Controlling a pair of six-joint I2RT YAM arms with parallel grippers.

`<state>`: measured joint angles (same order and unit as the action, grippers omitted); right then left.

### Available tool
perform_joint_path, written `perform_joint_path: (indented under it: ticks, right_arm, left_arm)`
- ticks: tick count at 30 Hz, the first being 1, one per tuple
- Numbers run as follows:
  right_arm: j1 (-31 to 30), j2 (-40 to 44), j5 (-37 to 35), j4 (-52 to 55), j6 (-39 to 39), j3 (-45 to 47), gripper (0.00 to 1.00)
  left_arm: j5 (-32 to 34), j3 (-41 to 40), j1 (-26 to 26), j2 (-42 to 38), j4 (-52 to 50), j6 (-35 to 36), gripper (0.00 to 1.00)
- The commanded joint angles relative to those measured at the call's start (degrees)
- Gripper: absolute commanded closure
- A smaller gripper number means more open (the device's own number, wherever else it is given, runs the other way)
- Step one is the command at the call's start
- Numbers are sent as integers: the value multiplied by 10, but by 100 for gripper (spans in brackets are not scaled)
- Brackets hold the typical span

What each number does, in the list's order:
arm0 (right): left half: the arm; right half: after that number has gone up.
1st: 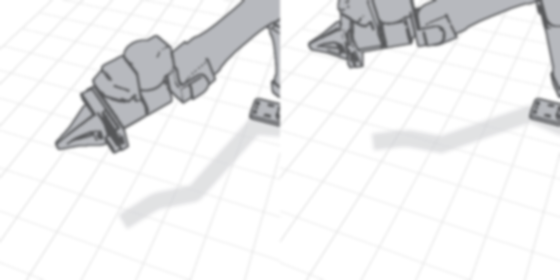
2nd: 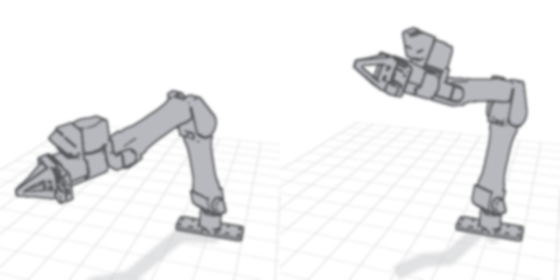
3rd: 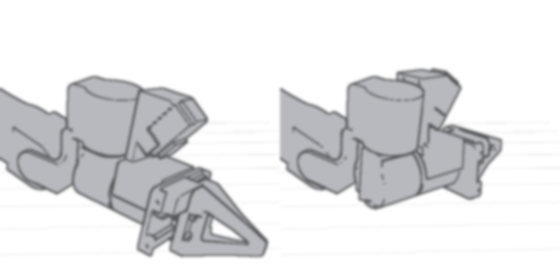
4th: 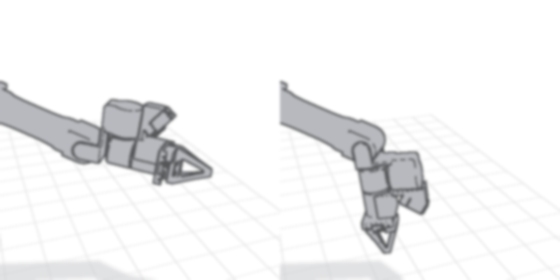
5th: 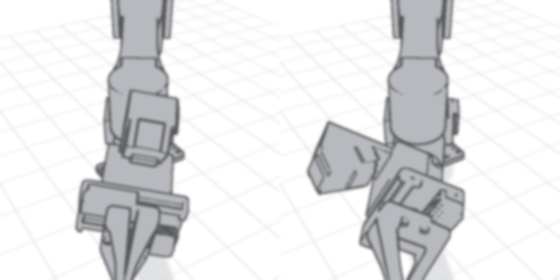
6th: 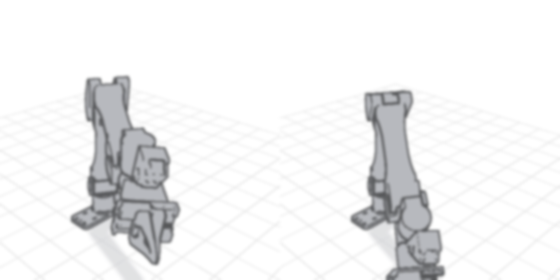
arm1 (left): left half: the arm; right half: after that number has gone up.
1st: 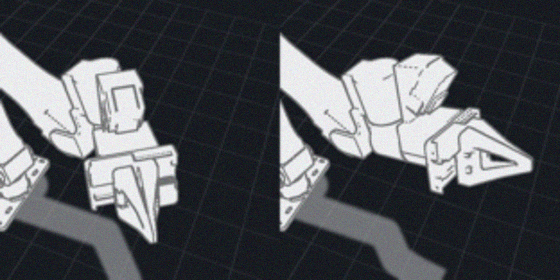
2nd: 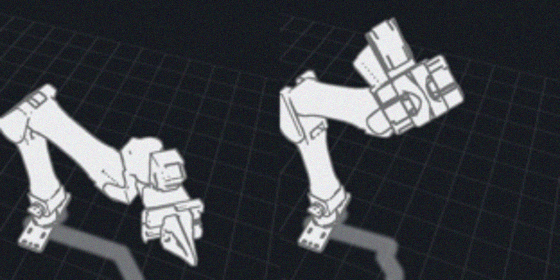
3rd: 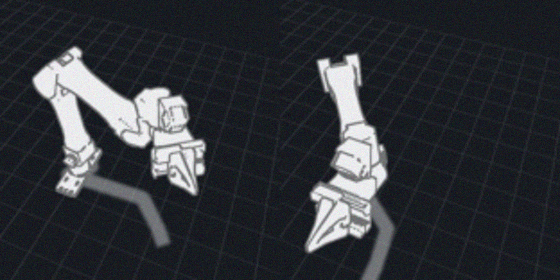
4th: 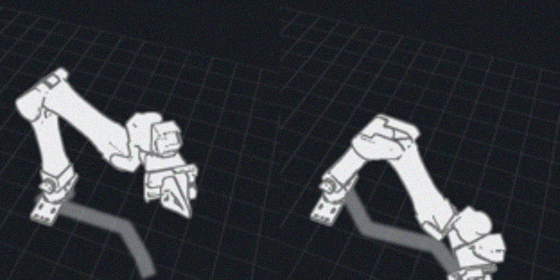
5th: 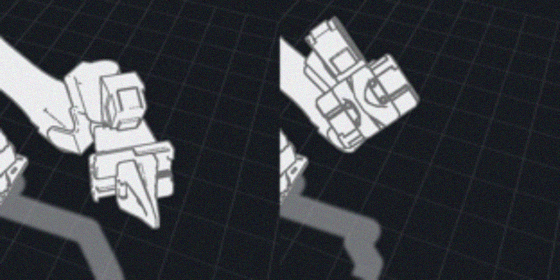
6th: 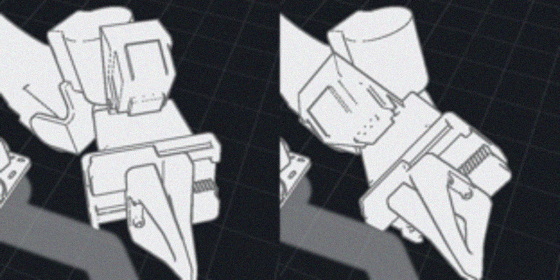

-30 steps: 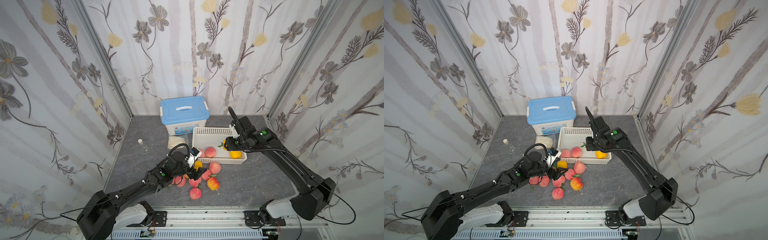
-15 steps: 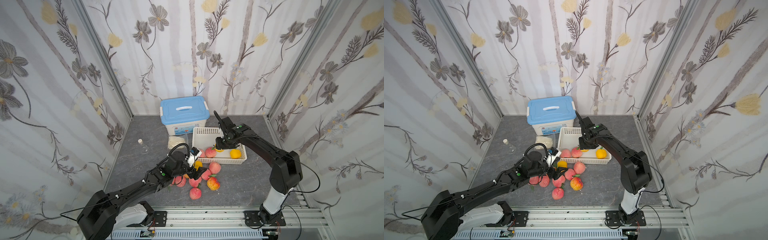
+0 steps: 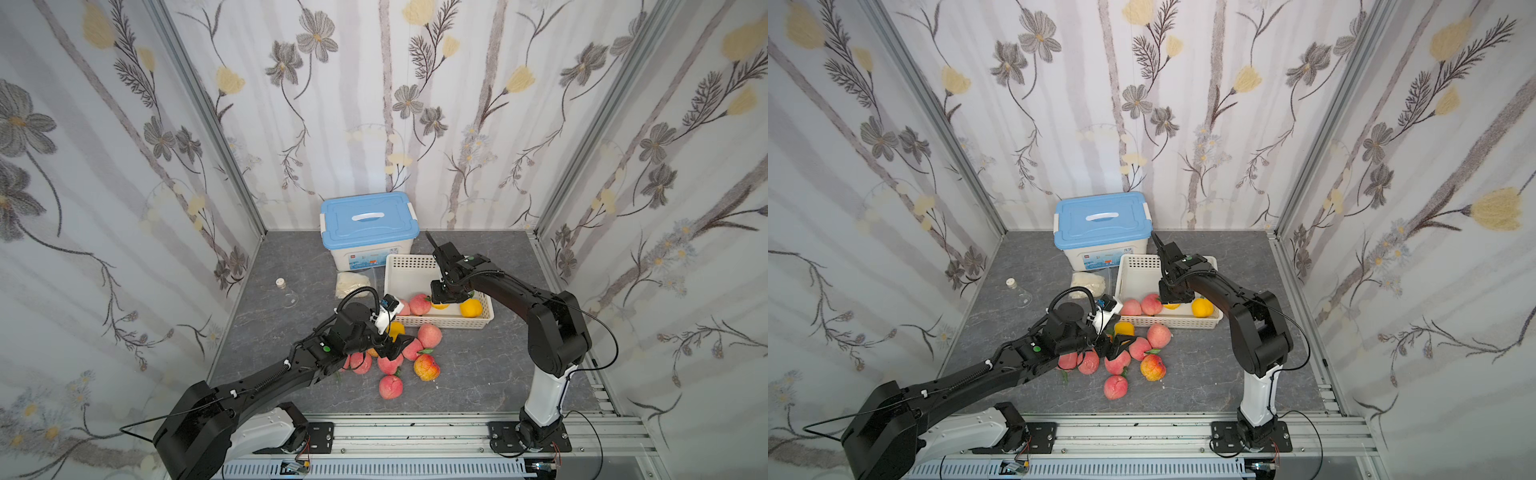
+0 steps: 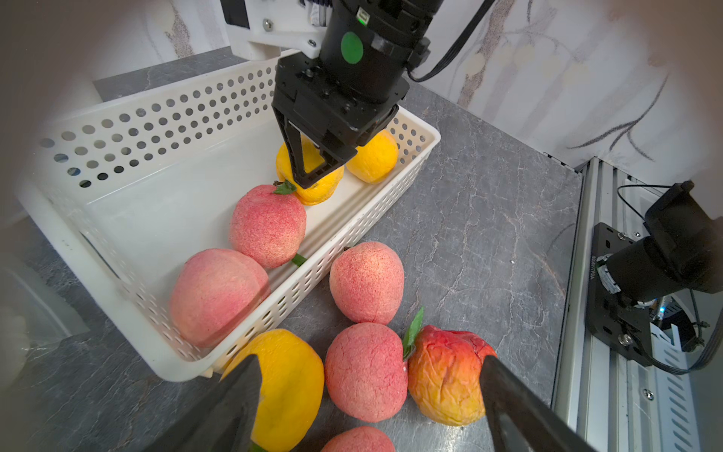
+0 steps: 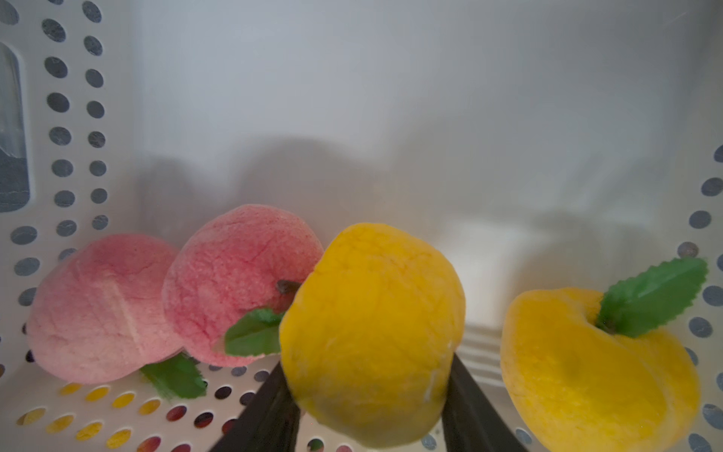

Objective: Put the peaches into the basket
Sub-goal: Place the peach in the basket, then pick up the peach from the center of the board.

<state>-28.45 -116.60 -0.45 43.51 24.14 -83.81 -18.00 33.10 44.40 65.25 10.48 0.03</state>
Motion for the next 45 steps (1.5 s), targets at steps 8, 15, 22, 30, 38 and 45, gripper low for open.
perform_joint_path:
  ticks: [8,15,22,30,38,45]
  right_arm:
    - [1,3,0,-47,10,36,31]
    - [1,26,-3,-45,9,42,22]
    - [-1,86,-2,-37,1,50,19]
    - [-19,228,11,-112,-53,159,18]
    - [-98,403,14,-224,-162,298,16]
    - [-161,484,52,-328,-194,413,17]
  left_arm:
    - [5,7,1,4,1,11,11]
    - [10,8,2,3,-3,14,11]
    - [20,12,1,-4,-16,16,11]
    - [91,37,3,-14,-65,11,11]
    - [253,107,-7,-15,-251,-109,11]
    - [317,152,-61,0,-416,-237,11]
